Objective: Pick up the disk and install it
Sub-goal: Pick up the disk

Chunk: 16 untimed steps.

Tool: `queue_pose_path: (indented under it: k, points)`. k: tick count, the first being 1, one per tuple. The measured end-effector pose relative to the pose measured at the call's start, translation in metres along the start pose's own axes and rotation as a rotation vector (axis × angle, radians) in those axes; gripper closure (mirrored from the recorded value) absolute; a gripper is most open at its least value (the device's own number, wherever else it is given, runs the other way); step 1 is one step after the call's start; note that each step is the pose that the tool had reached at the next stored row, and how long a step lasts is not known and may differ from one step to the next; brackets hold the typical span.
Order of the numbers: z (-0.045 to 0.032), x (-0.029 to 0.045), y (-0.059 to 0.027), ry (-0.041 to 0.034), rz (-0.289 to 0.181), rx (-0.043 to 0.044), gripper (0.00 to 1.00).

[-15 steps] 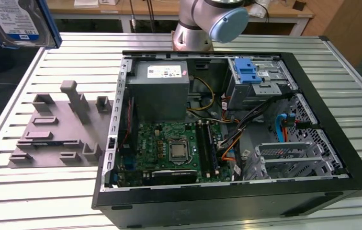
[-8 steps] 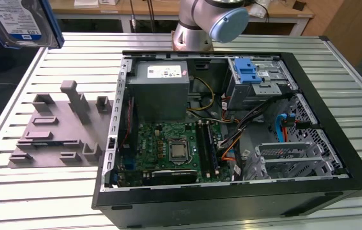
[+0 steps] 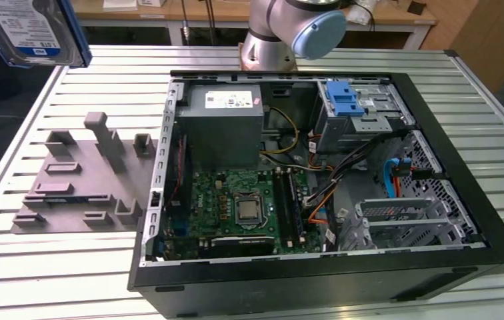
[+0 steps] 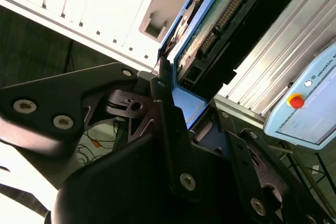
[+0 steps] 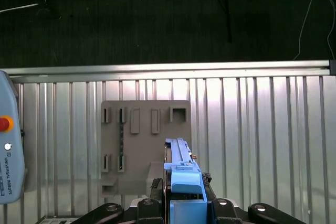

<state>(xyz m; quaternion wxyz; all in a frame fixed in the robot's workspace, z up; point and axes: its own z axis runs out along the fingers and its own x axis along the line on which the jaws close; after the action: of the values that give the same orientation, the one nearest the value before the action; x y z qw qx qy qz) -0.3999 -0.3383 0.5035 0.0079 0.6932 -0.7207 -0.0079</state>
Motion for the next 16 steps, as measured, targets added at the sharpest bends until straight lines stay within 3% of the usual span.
queue_pose_path:
  k: [16]
  points:
    - [-0.0002, -0.0002, -0.0062, 0.0000, 0.000, 0.0000, 0.64]
